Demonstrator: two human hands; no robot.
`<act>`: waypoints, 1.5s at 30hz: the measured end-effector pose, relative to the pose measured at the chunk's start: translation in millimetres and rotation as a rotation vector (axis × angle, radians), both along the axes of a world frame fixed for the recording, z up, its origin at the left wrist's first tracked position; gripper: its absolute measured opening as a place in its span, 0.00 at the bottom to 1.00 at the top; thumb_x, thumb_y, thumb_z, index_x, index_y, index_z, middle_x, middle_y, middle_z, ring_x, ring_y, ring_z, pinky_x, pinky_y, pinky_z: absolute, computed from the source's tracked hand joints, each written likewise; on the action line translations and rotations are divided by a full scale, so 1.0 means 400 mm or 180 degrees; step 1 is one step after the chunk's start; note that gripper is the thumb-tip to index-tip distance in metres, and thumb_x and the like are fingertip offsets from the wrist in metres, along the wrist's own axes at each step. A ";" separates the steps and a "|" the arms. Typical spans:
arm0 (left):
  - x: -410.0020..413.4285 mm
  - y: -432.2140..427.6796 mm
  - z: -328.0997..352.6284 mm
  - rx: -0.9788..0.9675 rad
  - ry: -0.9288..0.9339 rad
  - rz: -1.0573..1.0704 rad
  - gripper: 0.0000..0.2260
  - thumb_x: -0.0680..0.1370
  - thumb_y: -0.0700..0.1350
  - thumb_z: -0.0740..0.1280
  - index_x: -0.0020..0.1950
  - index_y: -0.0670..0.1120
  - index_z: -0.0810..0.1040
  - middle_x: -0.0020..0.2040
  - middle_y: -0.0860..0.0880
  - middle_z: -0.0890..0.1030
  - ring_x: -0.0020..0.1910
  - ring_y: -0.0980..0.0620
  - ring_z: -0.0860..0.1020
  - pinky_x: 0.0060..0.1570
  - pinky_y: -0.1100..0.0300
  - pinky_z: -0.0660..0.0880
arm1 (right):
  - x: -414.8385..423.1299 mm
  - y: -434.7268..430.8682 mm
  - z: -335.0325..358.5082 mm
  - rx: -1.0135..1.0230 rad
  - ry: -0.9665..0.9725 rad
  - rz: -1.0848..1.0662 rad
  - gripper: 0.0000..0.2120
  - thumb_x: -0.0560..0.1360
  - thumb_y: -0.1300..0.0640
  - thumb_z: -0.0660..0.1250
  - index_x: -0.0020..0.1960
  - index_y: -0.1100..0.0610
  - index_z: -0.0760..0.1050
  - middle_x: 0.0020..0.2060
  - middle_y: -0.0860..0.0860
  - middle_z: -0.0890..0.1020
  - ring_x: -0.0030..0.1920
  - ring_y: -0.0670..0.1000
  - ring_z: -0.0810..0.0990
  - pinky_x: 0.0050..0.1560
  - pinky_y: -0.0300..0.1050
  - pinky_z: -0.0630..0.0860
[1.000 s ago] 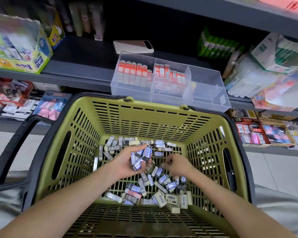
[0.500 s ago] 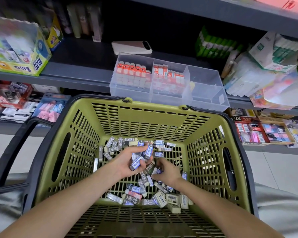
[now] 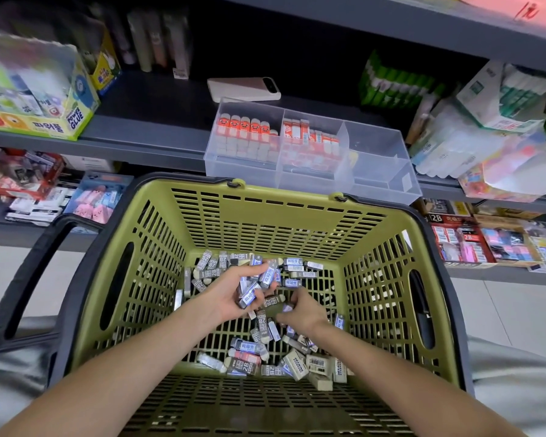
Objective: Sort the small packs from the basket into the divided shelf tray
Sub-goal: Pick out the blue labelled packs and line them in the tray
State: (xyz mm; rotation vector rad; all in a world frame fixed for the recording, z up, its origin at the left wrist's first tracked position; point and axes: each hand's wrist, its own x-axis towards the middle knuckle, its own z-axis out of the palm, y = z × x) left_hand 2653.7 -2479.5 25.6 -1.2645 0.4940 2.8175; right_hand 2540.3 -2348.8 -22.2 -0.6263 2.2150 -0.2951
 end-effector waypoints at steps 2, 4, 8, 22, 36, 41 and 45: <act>0.001 -0.003 0.002 -0.0073 -0.0073 0.0011 0.17 0.64 0.37 0.73 0.51 0.39 0.78 0.38 0.39 0.82 0.35 0.46 0.81 0.19 0.64 0.71 | 0.002 -0.001 0.003 0.0176 0.0113 0.0424 0.23 0.66 0.44 0.72 0.54 0.53 0.68 0.46 0.49 0.78 0.46 0.50 0.78 0.39 0.43 0.75; 0.001 -0.005 0.003 -0.0112 -0.0124 0.0052 0.17 0.64 0.37 0.74 0.51 0.39 0.78 0.39 0.39 0.82 0.36 0.45 0.81 0.20 0.64 0.72 | 0.002 0.001 0.004 0.0133 0.0126 0.0623 0.24 0.66 0.45 0.72 0.56 0.53 0.70 0.49 0.50 0.79 0.48 0.52 0.80 0.46 0.46 0.77; 0.000 -0.008 0.004 -0.0135 -0.0142 0.0102 0.16 0.64 0.37 0.74 0.51 0.40 0.78 0.40 0.40 0.82 0.36 0.45 0.81 0.20 0.65 0.71 | 0.001 0.015 0.002 -0.0146 -0.0172 0.0845 0.20 0.65 0.52 0.74 0.51 0.53 0.69 0.46 0.48 0.77 0.44 0.51 0.77 0.45 0.48 0.76; 0.002 -0.003 0.010 -0.0279 -0.0221 0.0073 0.15 0.65 0.36 0.73 0.50 0.40 0.76 0.43 0.39 0.81 0.37 0.46 0.81 0.21 0.65 0.72 | 0.005 0.033 -0.012 -0.0432 -0.0213 0.1680 0.18 0.71 0.56 0.70 0.53 0.51 0.63 0.36 0.46 0.71 0.35 0.46 0.70 0.31 0.38 0.66; -0.015 -0.026 0.071 -0.0136 -0.0042 0.0212 0.22 0.63 0.57 0.74 0.45 0.40 0.78 0.36 0.41 0.82 0.29 0.45 0.79 0.23 0.60 0.75 | -0.019 -0.080 0.335 -0.1911 -0.0947 -0.0132 0.15 0.70 0.62 0.72 0.48 0.58 0.66 0.37 0.52 0.78 0.22 0.45 0.69 0.20 0.36 0.62; -0.033 -0.024 0.138 0.0041 0.0129 0.0217 0.20 0.69 0.61 0.69 0.34 0.43 0.81 0.35 0.45 0.83 0.31 0.46 0.81 0.32 0.58 0.78 | 0.037 -0.145 0.434 -0.1882 0.0128 0.1019 0.14 0.68 0.60 0.72 0.48 0.58 0.70 0.37 0.50 0.77 0.34 0.49 0.78 0.34 0.38 0.70; -0.035 -0.020 0.186 0.0189 0.0047 0.0229 0.17 0.71 0.54 0.67 0.26 0.46 0.78 0.25 0.50 0.78 0.21 0.50 0.76 0.25 0.65 0.73 | 0.054 -0.170 0.464 -0.1736 0.0536 0.1324 0.15 0.66 0.56 0.74 0.50 0.54 0.74 0.42 0.49 0.79 0.40 0.47 0.75 0.39 0.40 0.67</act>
